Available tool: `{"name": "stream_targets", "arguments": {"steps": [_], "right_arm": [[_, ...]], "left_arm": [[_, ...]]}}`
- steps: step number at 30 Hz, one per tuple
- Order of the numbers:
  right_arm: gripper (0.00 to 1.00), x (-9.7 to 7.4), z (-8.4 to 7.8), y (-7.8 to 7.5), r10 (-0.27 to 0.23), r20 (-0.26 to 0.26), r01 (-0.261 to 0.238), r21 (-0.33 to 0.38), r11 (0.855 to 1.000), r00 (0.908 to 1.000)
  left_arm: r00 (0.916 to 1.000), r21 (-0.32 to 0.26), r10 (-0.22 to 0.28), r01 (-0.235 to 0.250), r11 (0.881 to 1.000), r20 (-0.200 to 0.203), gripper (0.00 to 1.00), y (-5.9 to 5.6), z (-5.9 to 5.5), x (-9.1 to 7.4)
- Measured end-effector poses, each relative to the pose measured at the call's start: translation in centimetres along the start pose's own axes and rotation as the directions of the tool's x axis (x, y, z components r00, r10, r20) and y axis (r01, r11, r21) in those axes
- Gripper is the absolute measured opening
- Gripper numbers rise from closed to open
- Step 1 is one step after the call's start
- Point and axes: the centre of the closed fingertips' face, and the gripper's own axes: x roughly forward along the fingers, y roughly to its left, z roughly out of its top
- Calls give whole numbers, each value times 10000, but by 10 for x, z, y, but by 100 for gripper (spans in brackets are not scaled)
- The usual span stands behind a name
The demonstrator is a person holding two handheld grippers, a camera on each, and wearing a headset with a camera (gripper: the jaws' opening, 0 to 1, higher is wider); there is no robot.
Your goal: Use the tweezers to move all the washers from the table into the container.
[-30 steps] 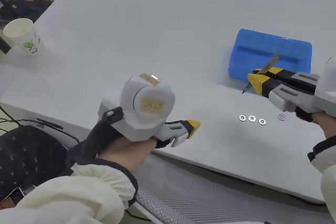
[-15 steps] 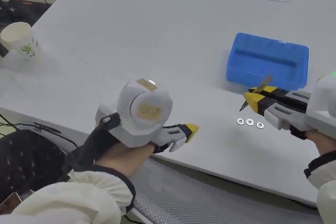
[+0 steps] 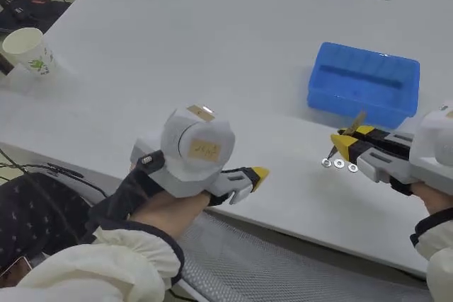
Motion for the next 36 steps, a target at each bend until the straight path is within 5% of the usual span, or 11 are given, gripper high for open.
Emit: {"name": "stream_targets", "arguments": {"steps": [29, 36], "right_arm": [[4, 3, -4, 0, -59, 63, 58, 186, 9998, 10000], [3, 3, -4, 1, -73, 155, 77, -283, 9996, 9999]], "left_arm": [[9998, 25, 78, -78, 10000, -165, 87, 2, -3, 1], [9997, 35, 74, -73, 10000, -223, 86, 1, -4, 1]]}}
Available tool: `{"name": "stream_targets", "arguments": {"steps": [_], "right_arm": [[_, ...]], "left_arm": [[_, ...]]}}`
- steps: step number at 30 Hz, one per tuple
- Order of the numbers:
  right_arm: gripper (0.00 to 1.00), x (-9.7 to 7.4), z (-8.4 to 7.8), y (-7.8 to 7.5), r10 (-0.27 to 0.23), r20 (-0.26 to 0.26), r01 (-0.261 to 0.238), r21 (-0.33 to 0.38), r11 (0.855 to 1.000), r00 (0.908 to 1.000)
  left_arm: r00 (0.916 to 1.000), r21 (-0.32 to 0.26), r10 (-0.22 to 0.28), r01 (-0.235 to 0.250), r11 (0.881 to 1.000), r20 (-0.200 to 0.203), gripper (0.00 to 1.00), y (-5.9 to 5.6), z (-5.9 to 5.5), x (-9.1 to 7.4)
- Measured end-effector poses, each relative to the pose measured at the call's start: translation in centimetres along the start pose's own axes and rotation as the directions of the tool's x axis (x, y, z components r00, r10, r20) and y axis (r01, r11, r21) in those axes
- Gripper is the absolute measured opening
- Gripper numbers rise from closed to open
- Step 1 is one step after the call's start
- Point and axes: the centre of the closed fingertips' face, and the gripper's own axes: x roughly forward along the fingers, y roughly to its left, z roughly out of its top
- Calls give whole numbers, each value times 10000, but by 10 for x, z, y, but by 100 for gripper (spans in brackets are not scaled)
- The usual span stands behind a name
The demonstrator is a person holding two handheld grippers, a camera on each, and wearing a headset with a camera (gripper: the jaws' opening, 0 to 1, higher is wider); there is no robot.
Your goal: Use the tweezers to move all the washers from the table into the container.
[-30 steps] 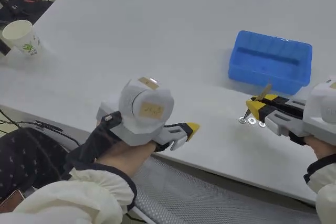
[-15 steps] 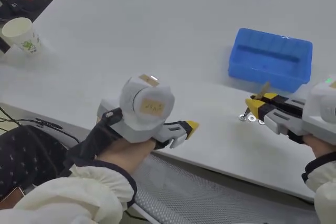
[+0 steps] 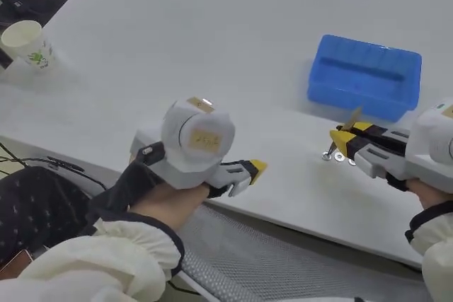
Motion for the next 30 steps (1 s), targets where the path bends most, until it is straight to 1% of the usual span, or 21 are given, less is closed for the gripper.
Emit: {"name": "stream_targets", "arguments": {"steps": [2, 6, 11, 14, 15, 18, 22, 24, 27, 30], "right_arm": [[3, 0, 0, 1, 11, 15, -11, -57, 10000, 10000], [3, 0, -1, 2, 9, 41, -9, 55, 10000, 10000], [2, -1, -1, 0, -5, -69, 4, -47, 10000, 10000], [2, 0, -1, 2, 20, -154, -20, -31, 10000, 9999], [1, 0, -1, 2, 28, -207, -33, -202, 9998, 9998], [1, 0, -1, 3, 68, -358, -77, -226, 9997, 9993], [1, -1, -1, 1, 87, -408, -87, 10, 10000, 9991], [1, -2, 0, -1, 83, -401, -80, 73, 9999, 9992], [1, -7, 7, -4, -28, -211, 33, 214, 9998, 9998], [1, -10, 15, -4, -44, -53, 46, 446, 9990, 10000]], "left_arm": [[10000, 40, 15, -15, 10000, -11, 86, 0, 0, 0], [10000, 23, 12, -12, 10000, -11, 86, 0, 0, 0], [10000, 89, 2, -2, 10000, -35, 86, 0, 0, 1], [10000, 93, 24, -24, 10000, 24, 86, 0, 1, 0], [10000, 90, -5, 5, 10000, 25, 85, 0, 1, 0], [10000, 180, -40, 41, 9998, -61, 85, -2, -1, 0], [9998, 229, 91, -95, 9997, 160, 87, 0, 3, -1], [9998, 142, 89, -91, 9999, 175, 87, 1, 3, -1], [9999, 163, 94, -96, 9998, 145, 87, 1, 3, -1], [10000, 242, 17, -18, 9997, 19, 88, -1, 1, 0]]}}
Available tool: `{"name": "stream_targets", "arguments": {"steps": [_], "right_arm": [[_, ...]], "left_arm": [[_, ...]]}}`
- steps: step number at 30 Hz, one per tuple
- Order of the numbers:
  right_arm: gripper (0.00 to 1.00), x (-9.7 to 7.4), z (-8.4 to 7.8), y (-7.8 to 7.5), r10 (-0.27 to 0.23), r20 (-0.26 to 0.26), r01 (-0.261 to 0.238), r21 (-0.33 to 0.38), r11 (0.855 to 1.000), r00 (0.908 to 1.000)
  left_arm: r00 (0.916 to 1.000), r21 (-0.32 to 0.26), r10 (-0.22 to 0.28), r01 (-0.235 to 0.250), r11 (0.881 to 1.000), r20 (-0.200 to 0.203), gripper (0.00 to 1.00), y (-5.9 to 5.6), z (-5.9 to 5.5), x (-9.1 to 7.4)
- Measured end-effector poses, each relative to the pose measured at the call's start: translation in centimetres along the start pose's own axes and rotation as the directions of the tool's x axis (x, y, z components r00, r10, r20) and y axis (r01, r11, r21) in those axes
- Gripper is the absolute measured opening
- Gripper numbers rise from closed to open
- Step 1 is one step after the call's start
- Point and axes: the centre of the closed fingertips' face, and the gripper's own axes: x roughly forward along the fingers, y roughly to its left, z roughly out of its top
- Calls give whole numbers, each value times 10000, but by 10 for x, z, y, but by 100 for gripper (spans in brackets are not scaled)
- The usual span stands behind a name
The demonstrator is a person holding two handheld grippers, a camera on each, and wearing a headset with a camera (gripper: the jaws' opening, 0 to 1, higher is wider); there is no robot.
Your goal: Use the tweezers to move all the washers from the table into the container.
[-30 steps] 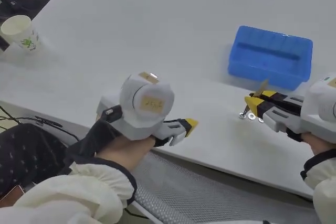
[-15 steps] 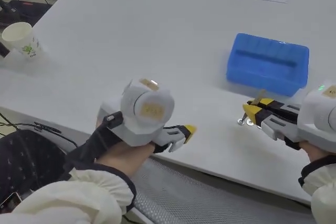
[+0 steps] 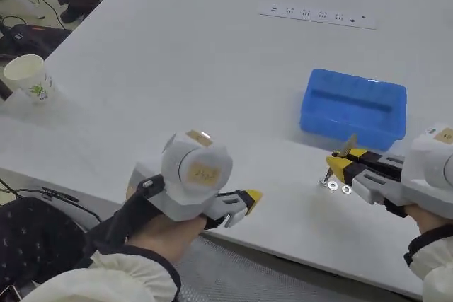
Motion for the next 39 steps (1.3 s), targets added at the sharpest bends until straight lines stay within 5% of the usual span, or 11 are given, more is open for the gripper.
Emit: {"name": "stream_targets", "arguments": {"steps": [19, 39], "right_arm": [[1, -12, 41, 3, -206, 882, 207, 3, 9998, 9959], [1, -10, 60, -7, -344, 1144, 374, -241, 9990, 9928]], "left_arm": [[9999, 6, -132, 132, 9999, -48, 88, -3, -1, 0], [9995, 102, -271, 272, 9996, -129, 87, -6, -2, 1]]}}
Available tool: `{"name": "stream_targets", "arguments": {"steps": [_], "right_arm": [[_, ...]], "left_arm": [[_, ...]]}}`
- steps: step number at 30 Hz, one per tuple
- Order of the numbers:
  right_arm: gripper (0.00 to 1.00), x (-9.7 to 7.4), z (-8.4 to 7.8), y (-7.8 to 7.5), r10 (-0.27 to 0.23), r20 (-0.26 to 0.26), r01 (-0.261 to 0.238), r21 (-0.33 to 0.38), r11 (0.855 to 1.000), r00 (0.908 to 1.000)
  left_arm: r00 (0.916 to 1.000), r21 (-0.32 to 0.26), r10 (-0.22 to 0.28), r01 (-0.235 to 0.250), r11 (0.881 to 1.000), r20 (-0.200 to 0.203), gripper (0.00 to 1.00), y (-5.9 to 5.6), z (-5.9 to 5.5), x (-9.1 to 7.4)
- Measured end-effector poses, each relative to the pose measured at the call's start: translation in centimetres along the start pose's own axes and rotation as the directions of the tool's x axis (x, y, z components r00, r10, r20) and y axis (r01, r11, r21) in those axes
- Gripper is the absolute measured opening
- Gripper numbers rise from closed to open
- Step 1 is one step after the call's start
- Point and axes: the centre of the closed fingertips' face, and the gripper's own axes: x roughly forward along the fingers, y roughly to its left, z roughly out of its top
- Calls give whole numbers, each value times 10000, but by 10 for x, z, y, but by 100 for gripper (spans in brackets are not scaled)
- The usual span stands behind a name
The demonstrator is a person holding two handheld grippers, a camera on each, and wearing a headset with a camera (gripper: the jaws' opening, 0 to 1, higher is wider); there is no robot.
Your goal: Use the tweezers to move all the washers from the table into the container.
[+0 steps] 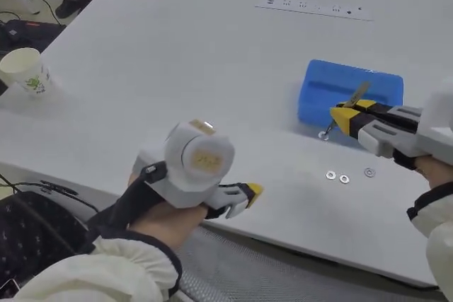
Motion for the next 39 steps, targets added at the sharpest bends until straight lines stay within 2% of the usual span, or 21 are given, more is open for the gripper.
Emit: {"name": "stream_targets", "arguments": {"steps": [11, 20, 27, 30, 39], "right_arm": [[1, 10, 16, -15, -216, 212, 222, -267, 9994, 9995], [1, 21, 31, -41, -656, 499, 674, -349, 9971, 9966], [1, 32, 22, -54, -848, 321, 847, 30, 9964, 9959], [1, 38, 16, -58, -959, 198, 962, -164, 9952, 9952], [1, 49, -1, -66, -1050, -130, 1049, -23, 9945, 9944]], "left_arm": [[10000, 17, -6, 6, 10000, -50, 86, 0, -1, 0], [9999, 54, -3, 4, 10000, -162, 86, 1, -3, 1], [9997, 95, 15, -13, 10000, -246, 86, 0, -5, 1], [9997, 109, 36, -33, 9999, -259, 86, 1, -5, 1], [9992, 145, 64, -58, 9999, -401, 86, 1, -7, 1]]}}
